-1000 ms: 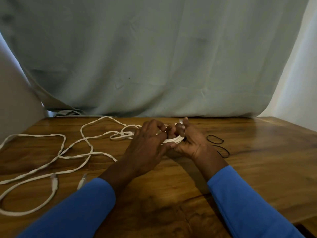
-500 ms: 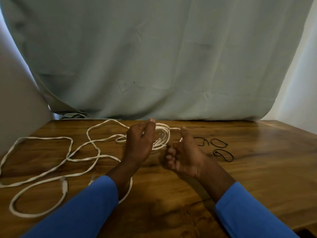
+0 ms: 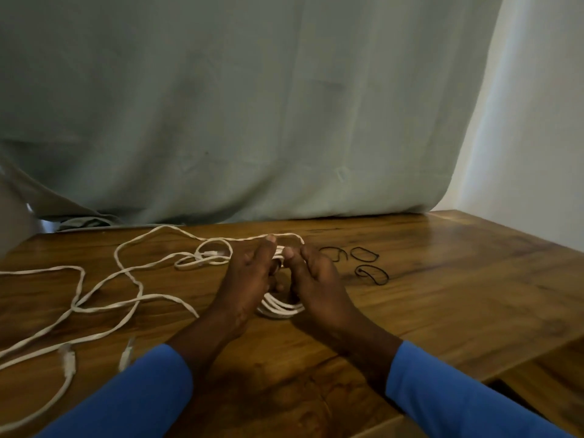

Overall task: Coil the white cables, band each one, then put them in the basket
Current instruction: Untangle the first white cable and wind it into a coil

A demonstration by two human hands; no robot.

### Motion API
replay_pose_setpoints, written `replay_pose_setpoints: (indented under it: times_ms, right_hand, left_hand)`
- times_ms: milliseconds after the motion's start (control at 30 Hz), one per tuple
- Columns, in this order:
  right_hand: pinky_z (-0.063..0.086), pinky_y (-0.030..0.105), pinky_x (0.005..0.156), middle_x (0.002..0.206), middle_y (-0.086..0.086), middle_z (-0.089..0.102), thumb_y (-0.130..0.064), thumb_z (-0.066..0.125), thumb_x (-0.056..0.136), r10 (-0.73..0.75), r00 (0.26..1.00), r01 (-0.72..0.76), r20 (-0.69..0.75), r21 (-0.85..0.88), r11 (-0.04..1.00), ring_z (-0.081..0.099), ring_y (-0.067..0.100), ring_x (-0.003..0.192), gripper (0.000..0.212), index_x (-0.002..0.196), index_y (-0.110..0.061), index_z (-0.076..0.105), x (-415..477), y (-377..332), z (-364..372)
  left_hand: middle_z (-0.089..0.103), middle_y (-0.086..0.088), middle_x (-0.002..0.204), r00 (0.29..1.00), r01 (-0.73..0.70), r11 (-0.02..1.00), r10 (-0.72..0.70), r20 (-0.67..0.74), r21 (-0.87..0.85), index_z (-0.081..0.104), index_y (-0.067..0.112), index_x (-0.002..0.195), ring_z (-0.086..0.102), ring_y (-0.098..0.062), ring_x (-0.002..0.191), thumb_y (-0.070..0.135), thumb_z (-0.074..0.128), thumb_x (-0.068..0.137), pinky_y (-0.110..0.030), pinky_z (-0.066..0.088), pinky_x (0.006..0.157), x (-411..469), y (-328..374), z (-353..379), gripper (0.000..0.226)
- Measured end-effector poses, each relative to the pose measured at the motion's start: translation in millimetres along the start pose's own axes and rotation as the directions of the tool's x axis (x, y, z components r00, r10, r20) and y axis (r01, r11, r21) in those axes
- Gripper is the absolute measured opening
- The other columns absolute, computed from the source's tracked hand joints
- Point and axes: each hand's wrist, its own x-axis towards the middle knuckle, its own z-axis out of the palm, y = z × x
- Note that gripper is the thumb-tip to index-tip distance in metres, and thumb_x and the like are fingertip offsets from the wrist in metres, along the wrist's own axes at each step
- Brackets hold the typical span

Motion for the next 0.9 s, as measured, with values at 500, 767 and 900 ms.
replay_pose_setpoints:
  times_ms: [500, 767, 900]
  right_hand:
    - [0.043, 0.020, 0.039, 0.061, 0.004, 0.065, -0.059, 0.055, 0.098, 0.540, 0.826, -0.382, -0.162, 0.542, 0.748, 0.058, 0.010, 0.042, 0.047, 0.089, -0.013, 0.055, 3, 5, -31]
    - [0.040, 0.020, 0.037, 0.042, -0.011, 0.047, -0.062, 0.050, 0.098, 0.618, 0.772, -0.387, -0.147, 0.663, 0.641, 0.045, 0.004, 0.030, 0.048, 0.107, -0.014, 0.047, 12, 16, -38]
    - [0.044, 0.023, 0.040, 0.048, -0.005, 0.047, -0.066, 0.049, 0.096, 0.661, 0.737, -0.384, -0.141, 0.717, 0.581, 0.044, 0.006, 0.031, 0.053, 0.101, -0.013, 0.051, 18, 25, -44]
  left_hand:
    - [0.078, -0.012, 0.095, 0.982, 0.146, 0.966, -0.168, 0.085, 0.215, 0.077, 0.007, 0.094, 0.075, -0.033, 0.091, 0.055, 0.055, 0.100, -0.047, 0.056, 0.092, 21, -2, 37, 0.053]
    - [0.071, -0.004, 0.094, 0.948, -0.144, 0.619, -0.137, 0.286, 0.772, 0.067, 0.016, 0.096, 0.068, -0.018, 0.078, 0.021, 0.067, 0.098, -0.023, 0.051, 0.067, 137, -9, 94, 0.005]
    - [0.068, 0.005, 0.098, 0.944, -0.293, 0.127, -0.120, 0.308, 0.948, 0.069, 0.028, 0.103, 0.068, -0.020, 0.097, 0.026, 0.071, 0.091, -0.028, 0.050, 0.080, 156, -38, 112, 0.013]
